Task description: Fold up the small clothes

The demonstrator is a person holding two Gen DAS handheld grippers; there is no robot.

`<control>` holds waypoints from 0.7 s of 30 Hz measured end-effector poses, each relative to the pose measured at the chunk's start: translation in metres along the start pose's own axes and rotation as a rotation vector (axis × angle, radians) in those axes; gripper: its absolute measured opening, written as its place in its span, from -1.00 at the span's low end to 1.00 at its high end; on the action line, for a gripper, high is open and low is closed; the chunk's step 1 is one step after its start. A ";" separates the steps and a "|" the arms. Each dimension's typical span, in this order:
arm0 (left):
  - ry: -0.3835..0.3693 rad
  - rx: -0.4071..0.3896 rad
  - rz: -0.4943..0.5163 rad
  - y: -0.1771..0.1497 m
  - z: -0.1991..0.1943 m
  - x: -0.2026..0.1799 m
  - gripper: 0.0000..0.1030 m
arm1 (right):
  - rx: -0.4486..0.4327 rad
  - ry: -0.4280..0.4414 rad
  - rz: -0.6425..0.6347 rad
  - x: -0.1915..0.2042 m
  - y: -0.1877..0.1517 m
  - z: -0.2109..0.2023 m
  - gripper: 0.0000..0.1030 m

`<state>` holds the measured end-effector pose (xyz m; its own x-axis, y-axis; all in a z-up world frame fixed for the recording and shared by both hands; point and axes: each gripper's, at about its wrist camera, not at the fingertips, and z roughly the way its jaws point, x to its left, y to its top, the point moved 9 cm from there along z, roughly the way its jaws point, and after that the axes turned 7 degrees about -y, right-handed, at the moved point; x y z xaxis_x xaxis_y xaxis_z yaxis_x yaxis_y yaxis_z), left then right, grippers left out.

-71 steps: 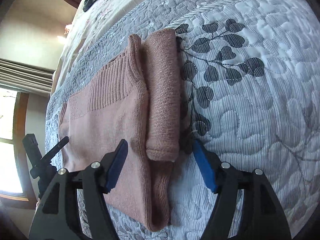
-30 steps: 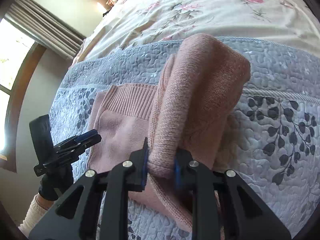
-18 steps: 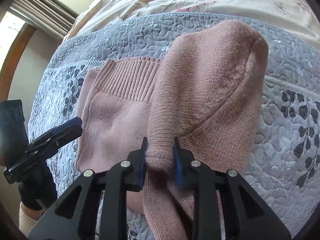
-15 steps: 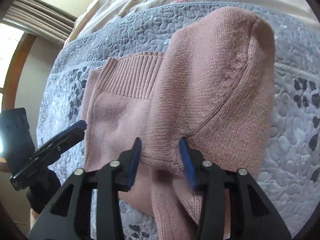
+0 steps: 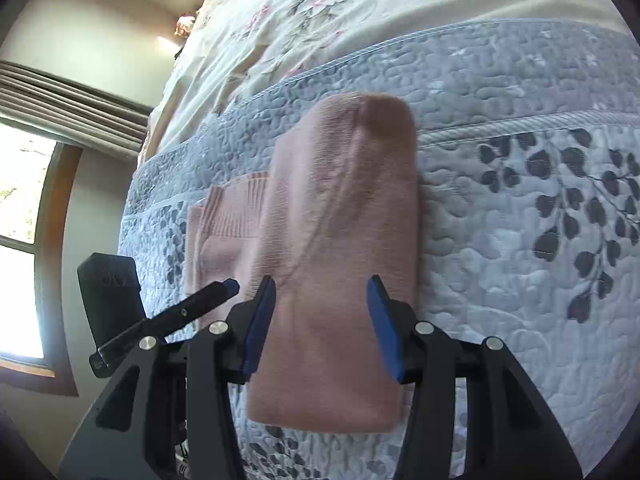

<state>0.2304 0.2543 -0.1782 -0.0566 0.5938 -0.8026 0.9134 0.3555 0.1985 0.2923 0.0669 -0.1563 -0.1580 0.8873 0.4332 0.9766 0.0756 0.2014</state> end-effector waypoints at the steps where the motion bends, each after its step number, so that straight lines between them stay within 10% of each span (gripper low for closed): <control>1: -0.001 0.011 -0.019 0.000 0.007 0.002 0.11 | -0.005 -0.006 0.010 -0.012 -0.004 -0.003 -0.06; 14: -0.059 0.043 -0.129 -0.003 0.056 0.003 0.05 | 0.042 -0.005 0.086 -0.090 -0.066 0.032 -0.06; 21: -0.068 0.001 -0.073 0.000 0.054 -0.017 -0.59 | 0.045 -0.003 0.086 -0.087 -0.078 0.047 -0.06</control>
<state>0.2532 0.2052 -0.1955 -0.0953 0.5159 -0.8514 0.9083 0.3950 0.1376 0.2365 0.0051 -0.2508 -0.0728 0.8928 0.4445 0.9921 0.0193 0.1238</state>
